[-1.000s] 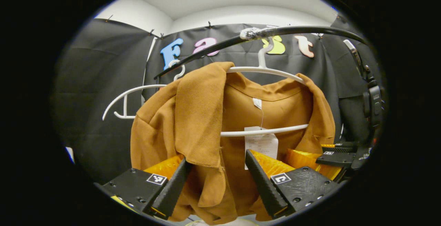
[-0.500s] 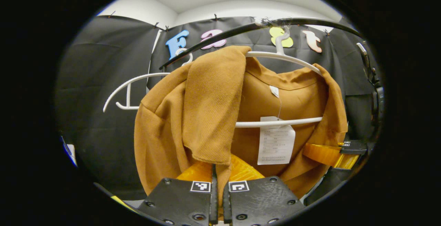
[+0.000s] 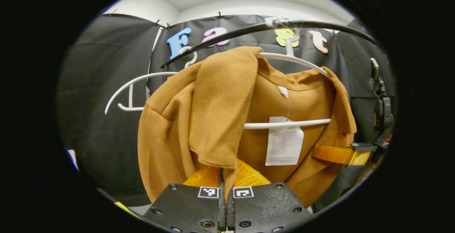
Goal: Grasp the clothes on the hanger with both hands and then place them into the laundry hamper below.
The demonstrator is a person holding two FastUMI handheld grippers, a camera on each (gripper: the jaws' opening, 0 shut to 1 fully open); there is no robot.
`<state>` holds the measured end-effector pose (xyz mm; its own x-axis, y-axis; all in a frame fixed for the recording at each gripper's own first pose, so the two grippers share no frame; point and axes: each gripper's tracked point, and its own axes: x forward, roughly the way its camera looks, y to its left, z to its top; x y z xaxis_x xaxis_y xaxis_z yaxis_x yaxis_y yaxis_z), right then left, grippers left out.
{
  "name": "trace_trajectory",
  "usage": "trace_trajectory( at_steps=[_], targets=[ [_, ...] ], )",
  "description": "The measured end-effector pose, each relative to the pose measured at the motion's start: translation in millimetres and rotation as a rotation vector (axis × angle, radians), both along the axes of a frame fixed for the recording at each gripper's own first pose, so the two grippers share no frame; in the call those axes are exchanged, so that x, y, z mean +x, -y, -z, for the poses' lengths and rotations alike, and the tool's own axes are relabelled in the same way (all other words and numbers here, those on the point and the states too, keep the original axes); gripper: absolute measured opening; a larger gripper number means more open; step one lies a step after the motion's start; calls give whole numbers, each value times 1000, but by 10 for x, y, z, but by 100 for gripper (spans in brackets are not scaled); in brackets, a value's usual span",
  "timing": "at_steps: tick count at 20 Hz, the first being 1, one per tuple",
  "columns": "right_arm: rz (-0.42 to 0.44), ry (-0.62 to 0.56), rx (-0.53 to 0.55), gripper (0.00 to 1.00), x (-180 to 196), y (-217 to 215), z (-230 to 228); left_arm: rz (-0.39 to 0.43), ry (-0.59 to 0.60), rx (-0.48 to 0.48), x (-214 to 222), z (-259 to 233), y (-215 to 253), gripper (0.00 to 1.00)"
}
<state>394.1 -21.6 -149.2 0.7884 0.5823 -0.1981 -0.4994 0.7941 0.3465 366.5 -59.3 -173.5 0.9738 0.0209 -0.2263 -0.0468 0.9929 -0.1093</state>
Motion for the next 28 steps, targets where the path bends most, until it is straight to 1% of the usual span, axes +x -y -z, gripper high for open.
trace_trajectory(
  at_steps=[1,2,3,4,5,6,7,8,11,12,14,15,16,17,18,19,20,21,22,23,25,26,27,28],
  targets=[
    [-76,-22,54,5,-84,-31,-12,8,-1,-12,-14,-19,-6,1],
    [-138,-40,125,6,-142,-44,-62,15,5,-25,-44,-61,-18,5],
    [-203,-57,198,4,-244,-76,-128,24,9,-41,-62,-92,-24,1],
    [-245,-64,267,5,-288,-68,-209,32,14,-53,-97,-135,-31,1],
    [-278,-68,314,4,-365,-36,-274,43,21,-73,-132,-184,-19,1],
    [-303,-60,349,5,-399,-11,-349,52,34,-90,-164,-258,-13,5],
    [-318,-50,382,4,-432,1,-429,61,48,-104,-192,-337,-10,1],
    [-345,-41,422,4,-469,-3,-529,67,68,-113,-213,-428,-2,1],
    [-441,-17,584,4,-609,-36,-897,77,115,-127,-254,-675,-7,1],
    [-465,-8,621,4,-627,-32,-1000,82,125,-140,-273,-736,-12,4],
    [-473,13,657,4,-598,27,-1151,72,154,-159,-271,-887,-94,4],
    [-475,26,680,4,-603,54,-1234,69,170,-170,-246,-974,-139,0],
    [-474,36,706,4,-594,106,-1314,58,191,-180,-241,-1078,-215,4],
    [-464,44,731,3,-595,157,-1368,49,207,-192,-228,-1152,-279,0],
    [-444,54,756,3,-547,227,-1423,40,223,-197,-228,-1226,-367,4],
    [-416,64,780,4,-483,303,-1455,29,233,-192,-208,-1269,-440,0],
    [-394,67,802,3,-422,382,-1483,18,238,-180,-209,-1309,-508,5],
    [-370,73,825,4,-385,444,-1514,7,237,-174,-186,-1324,-565,5],
    [-344,78,841,4,-333,537,-1536,-2,233,-178,-174,-1320,-613,0],
    [-315,83,850,4,-275,615,-1544,-11,235,-175,-162,-1337,-668,5],
    [-228,81,847,4,-122,776,-1481,-29,223,-150,-139,-1310,-753,5],
    [-184,78,842,2,-36,861,-1437,-38,214,-146,-124,-1289,-779,1],
    [-152,78,843,3,4,913,-1436,-39,196,-151,-109,-1250,-796,5],
    [-121,83,839,2,49,990,-1427,-45,185,-152,-96,-1215,-823,4]
  ],
)
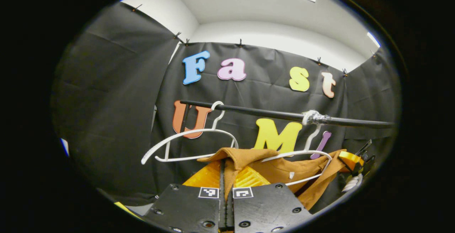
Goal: Grasp the clothes on the hanger with both hands and then place them into the laundry hamper below.
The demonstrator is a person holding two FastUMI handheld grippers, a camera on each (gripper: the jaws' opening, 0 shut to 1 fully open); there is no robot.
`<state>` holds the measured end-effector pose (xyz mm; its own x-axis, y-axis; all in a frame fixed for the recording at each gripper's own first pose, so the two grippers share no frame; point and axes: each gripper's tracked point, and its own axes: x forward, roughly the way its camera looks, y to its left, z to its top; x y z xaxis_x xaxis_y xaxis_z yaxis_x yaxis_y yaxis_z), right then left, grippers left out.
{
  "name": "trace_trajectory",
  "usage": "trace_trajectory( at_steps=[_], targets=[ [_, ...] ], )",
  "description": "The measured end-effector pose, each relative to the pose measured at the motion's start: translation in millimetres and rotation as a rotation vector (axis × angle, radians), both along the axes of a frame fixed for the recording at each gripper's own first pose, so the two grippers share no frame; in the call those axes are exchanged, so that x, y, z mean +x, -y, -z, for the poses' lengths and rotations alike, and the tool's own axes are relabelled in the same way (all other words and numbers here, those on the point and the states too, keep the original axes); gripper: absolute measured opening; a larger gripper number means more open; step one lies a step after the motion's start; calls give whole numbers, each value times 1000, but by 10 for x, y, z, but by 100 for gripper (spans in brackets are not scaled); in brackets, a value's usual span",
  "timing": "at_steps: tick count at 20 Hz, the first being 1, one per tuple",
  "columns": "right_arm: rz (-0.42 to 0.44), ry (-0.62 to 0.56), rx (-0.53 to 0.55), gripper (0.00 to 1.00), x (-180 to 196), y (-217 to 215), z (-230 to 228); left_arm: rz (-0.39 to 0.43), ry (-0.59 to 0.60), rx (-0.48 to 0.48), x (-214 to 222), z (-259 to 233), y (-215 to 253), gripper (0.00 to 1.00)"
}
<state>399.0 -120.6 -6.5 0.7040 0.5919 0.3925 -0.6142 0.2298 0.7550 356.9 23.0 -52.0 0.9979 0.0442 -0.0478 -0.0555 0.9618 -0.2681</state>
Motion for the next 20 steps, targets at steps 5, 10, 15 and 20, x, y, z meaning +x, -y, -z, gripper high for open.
trace_trajectory(
  at_steps=[5,10,15,20],
  targets=[
    [82,-17,-27,3,111,173,7,18,-34,2,94,113,-46,0],
    [122,10,-62,3,235,233,-131,32,-48,36,185,48,-61,4],
    [171,49,-87,3,412,259,-327,41,-33,61,323,-123,-25,0],
    [343,107,-381,2,567,344,-274,58,-68,101,432,-90,18,0]
  ],
)
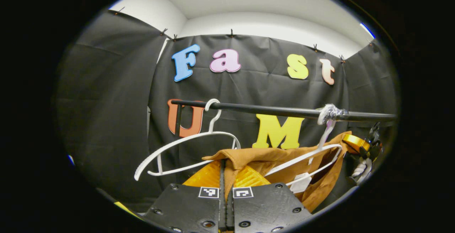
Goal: Grasp the clothes on the hanger with both hands and then place them into the laundry hamper below.
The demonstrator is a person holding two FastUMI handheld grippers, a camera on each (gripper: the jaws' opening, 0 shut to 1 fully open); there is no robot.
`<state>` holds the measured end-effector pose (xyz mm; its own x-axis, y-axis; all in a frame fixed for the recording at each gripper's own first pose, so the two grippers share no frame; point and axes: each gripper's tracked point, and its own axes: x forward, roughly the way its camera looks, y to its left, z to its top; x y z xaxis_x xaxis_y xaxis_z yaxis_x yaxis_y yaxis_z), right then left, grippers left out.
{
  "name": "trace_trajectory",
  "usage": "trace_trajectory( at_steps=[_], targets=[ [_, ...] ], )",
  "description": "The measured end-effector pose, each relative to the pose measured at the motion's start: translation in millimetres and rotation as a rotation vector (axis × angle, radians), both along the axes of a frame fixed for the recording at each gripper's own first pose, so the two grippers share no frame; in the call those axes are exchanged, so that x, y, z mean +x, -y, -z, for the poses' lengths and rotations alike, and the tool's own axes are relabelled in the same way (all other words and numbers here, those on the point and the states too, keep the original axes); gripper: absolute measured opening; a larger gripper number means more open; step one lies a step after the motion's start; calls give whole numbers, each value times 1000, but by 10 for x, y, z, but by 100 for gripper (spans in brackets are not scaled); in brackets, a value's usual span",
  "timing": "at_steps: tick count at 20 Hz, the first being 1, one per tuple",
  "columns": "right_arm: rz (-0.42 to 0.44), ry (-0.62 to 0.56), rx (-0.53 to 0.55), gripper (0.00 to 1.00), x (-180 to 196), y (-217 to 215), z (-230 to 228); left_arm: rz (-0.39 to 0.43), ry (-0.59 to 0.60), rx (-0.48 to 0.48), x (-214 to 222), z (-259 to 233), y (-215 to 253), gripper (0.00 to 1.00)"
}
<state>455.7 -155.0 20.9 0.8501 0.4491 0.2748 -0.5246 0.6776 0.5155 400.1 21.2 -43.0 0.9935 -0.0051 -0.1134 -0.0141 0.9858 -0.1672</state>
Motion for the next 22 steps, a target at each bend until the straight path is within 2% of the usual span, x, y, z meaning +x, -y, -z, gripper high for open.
trace_trajectory(
  at_steps=[4,7,10,12,14,15,17,18,22],
  targets=[
    [130,6,-150,2,11,102,19,16,1,37,-1,-53,113,0],
    [170,38,-271,3,9,15,-37,13,3,25,-4,-63,90,0],
    [228,-3,-351,4,125,66,36,25,9,-8,2,-77,118,0],
    [233,-50,-387,3,151,63,187,25,9,-1,-18,-33,108,0],
    [174,-89,-289,4,171,1,220,24,0,-15,6,-3,109,0],
    [132,-110,-228,4,181,-9,219,29,4,-36,16,-8,105,4],
    [58,-171,-128,4,260,14,342,45,-3,-65,45,51,55,4],
    [27,-218,-92,4,299,20,419,56,-17,-86,59,105,31,0],
    [-57,-299,81,4,415,-5,553,89,-36,-181,108,189,4,4]
  ],
)
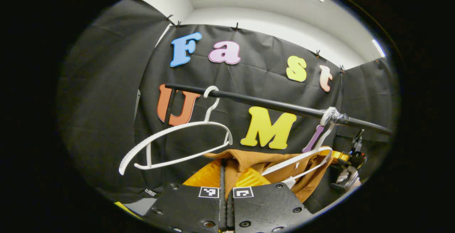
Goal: Grasp the clothes on the hanger with both hands and then place them into the laundry hamper below.
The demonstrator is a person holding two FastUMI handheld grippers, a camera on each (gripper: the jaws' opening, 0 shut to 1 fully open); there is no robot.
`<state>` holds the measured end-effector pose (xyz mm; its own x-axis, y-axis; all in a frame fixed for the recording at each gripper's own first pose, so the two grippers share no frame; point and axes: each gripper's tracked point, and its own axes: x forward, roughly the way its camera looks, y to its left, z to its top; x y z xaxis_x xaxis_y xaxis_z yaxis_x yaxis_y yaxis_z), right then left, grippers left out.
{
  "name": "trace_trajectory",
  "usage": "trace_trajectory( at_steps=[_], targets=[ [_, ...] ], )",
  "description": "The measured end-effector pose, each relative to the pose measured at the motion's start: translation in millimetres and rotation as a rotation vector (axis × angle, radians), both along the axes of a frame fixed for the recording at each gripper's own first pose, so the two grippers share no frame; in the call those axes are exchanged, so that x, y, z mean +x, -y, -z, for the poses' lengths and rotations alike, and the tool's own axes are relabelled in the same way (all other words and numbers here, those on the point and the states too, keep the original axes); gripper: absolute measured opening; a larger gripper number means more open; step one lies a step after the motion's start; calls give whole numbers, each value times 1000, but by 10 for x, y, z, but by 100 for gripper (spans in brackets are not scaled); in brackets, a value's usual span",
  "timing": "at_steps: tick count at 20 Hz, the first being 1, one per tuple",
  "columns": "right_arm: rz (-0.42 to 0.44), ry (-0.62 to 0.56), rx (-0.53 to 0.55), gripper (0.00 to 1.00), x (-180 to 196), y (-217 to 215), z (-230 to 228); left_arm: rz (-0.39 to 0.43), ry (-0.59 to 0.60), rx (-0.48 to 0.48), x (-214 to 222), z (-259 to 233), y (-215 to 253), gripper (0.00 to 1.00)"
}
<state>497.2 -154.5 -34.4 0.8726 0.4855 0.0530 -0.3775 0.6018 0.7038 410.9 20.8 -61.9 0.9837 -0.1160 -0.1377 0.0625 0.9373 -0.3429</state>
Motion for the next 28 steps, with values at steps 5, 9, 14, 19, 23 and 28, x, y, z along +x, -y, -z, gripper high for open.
trace_trajectory(
  at_steps=[5,9,14,19,23,28],
  targets=[
    [-84,-80,170,4,29,-79,207,-10,-12,-38,-47,158,-59,0],
    [-79,-123,213,3,90,-73,368,-12,-15,-82,-57,221,-82,0],
    [-89,45,155,4,-93,-95,-195,-23,46,-21,17,-100,-138,0],
    [-80,173,60,3,-132,-80,-665,-21,103,68,116,-575,-162,4],
    [-7,218,-70,3,-48,-36,-778,5,115,189,197,-733,-173,5],
    [-5,163,-215,4,202,-96,-534,44,31,227,256,-348,-198,1]
  ],
)
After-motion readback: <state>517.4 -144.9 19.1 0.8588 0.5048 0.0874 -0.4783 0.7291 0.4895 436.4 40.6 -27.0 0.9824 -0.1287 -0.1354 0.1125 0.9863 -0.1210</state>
